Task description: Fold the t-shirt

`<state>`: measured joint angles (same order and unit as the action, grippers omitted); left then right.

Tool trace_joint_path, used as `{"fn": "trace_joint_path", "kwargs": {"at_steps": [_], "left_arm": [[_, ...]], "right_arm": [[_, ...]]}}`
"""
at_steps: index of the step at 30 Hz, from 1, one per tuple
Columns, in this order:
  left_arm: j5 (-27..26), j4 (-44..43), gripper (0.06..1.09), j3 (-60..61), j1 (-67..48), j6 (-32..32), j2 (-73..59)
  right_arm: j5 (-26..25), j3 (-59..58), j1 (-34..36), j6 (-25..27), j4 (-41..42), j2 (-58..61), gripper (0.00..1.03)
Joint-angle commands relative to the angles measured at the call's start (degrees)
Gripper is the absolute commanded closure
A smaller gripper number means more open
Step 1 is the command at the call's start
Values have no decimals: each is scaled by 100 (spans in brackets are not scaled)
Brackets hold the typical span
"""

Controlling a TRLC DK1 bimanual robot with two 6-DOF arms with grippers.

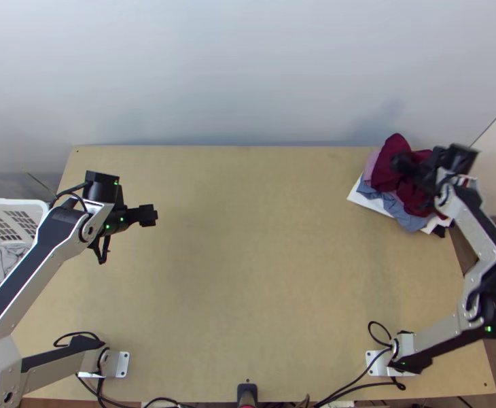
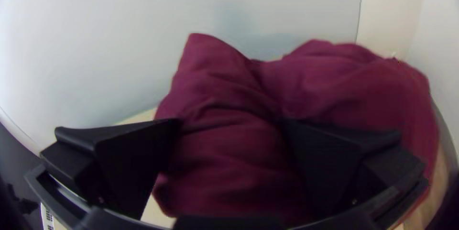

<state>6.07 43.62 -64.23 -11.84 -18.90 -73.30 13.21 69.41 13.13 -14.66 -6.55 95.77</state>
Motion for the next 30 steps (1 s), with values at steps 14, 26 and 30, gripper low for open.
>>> {"fn": "trace_joint_path", "kwargs": {"at_steps": [14,26,30], "left_arm": [[0,-2,10,-116,-12,-290,88],[114,-81,10,-442,59,-378,808],[123,7,10,-406,59,-308,1072]], "right_arm": [[-161,-6,-82,323,206,-269,4],[-231,1365,-645,578,-1305,-1728,4],[-240,846,-1128,569,-1613,-2247,4]]}}
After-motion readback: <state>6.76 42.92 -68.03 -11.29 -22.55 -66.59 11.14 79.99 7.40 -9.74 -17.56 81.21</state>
